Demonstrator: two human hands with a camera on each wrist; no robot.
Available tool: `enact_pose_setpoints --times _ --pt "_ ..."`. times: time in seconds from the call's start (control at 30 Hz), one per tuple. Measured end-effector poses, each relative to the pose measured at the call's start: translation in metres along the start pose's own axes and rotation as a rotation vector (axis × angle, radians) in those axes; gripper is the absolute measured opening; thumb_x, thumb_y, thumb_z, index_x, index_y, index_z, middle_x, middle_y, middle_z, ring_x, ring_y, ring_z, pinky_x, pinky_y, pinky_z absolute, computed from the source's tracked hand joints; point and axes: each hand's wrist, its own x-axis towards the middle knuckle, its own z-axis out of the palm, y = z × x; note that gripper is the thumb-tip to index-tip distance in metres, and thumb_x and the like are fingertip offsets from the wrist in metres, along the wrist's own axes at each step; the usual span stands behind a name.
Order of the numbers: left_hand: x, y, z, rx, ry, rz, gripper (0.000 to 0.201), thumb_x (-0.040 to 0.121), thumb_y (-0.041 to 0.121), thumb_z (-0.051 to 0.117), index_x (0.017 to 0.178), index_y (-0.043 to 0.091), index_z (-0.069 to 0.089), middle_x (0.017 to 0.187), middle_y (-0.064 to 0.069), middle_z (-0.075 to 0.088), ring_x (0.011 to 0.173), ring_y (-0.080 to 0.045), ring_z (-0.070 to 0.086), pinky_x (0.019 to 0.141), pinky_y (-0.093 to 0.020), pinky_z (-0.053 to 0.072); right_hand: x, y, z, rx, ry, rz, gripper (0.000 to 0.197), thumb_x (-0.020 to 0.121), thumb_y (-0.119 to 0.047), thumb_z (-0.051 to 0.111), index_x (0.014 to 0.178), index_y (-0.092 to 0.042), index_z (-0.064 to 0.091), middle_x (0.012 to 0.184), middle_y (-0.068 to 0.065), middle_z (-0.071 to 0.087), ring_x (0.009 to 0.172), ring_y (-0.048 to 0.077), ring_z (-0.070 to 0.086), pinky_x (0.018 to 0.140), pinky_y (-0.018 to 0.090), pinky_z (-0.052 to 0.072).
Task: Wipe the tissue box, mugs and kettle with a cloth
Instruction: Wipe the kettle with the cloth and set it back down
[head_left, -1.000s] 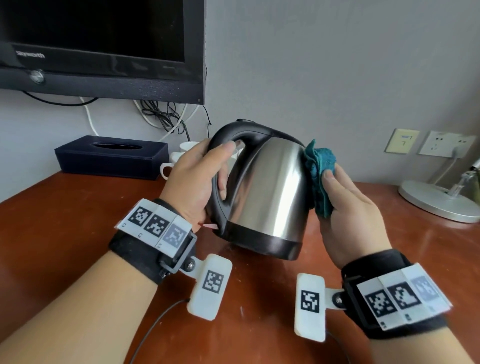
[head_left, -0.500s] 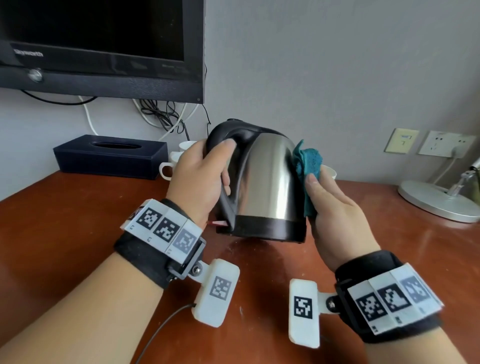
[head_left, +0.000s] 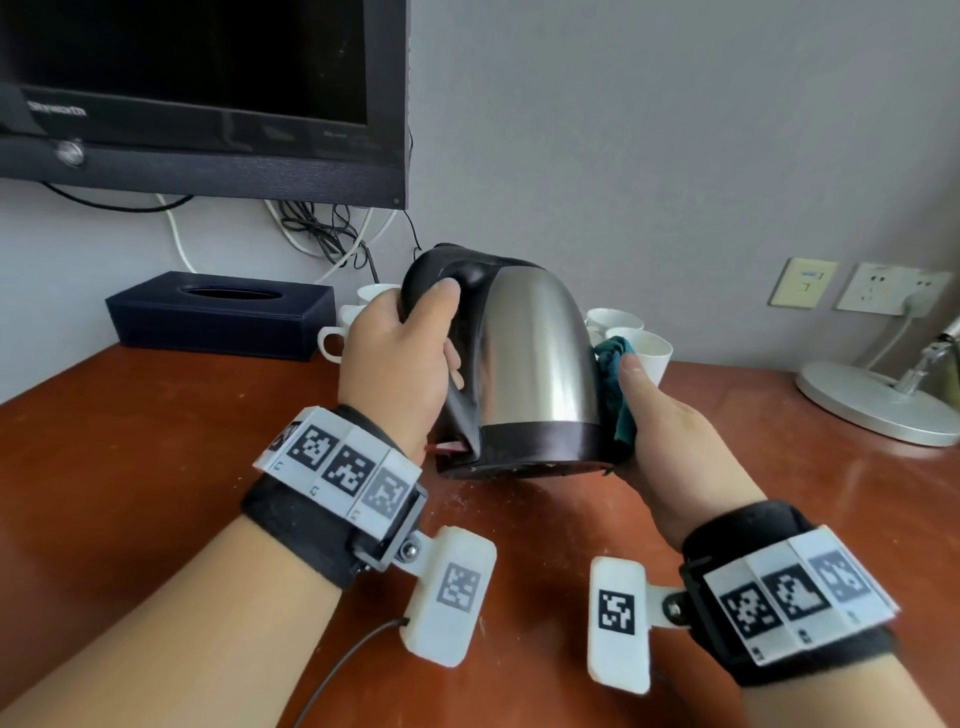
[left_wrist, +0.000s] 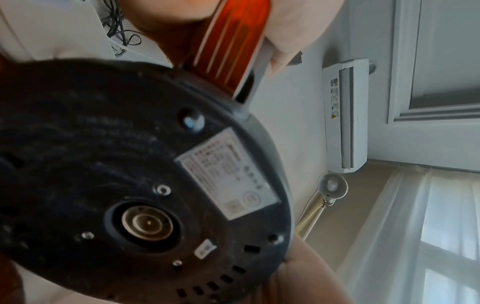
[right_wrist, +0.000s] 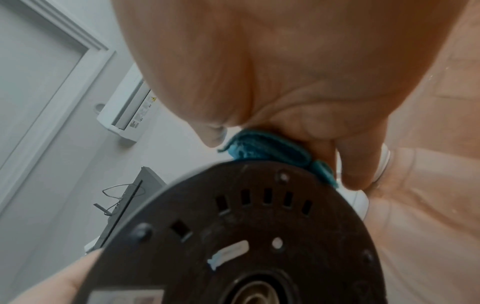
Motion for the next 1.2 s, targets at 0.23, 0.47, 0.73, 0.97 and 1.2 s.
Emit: enact_pose_setpoints --times 0.23,0.47,0.73,0.97,1.2 --pt "0.005 0.019 -0.006 -0.056 0.113 0.084 0.043 0.101 0.035 0.061 0.095 -0.007 0.066 0.049 0.000 0.054 0.051 -0.015 0.055 0.055 -0.018 0.045 -0.009 -0.012 0.008 0.132 0.026 -0.096 0.032 0.104 -0.045 0.055 0.107 -0.024 0.078 0.098 -0.004 0.076 0.088 0.014 0.067 0.083 0.037 0.056" --pt "0.014 0.030 -0.017 -0.141 0.234 0.105 0.044 0.101 0.033 0.061 0.108 -0.011 0.064 0.051 -0.002 0.052 0.047 -0.011 0.051 0.048 -0.017 0.043 -0.025 -0.017 0.021 0.033 -0.108 -0.327 0.039 0.108 -0.028 0.051 0.100 -0.058 0.075 0.117 -0.027 0.073 0.118 -0.007 0.062 0.104 0.024 0.043" --pt "0.016 0.035 -0.020 -0.374 0.071 0.072 0.026 0.101 0.029 0.064 0.087 0.007 0.069 0.049 -0.002 0.047 0.048 -0.019 0.046 0.070 -0.033 0.048 -0.010 -0.005 0.017 0.181 -0.010 -0.243 0.031 0.106 -0.037 0.055 0.130 -0.023 0.071 0.107 -0.019 0.075 0.097 -0.004 0.068 0.086 0.018 0.052" --pt "0.017 0.022 -0.019 -0.491 -0.192 -0.105 0.029 0.104 0.034 0.058 0.096 0.007 0.064 0.052 -0.005 0.035 0.046 -0.020 0.037 0.055 -0.031 0.046 0.000 -0.009 0.005 0.643 -0.058 0.001 0.036 0.108 -0.029 0.049 0.134 -0.009 0.064 0.126 0.009 0.074 0.117 0.022 0.070 0.106 0.044 0.051" --pt "0.012 0.008 -0.016 -0.291 -0.259 -0.067 0.028 0.104 0.035 0.059 0.097 0.008 0.066 0.054 -0.005 0.040 0.051 -0.020 0.038 0.062 -0.036 0.042 0.004 -0.006 -0.002 0.598 0.001 0.018 0.035 0.108 -0.028 0.050 0.131 -0.007 0.066 0.124 0.010 0.074 0.117 0.023 0.070 0.098 0.039 0.054"
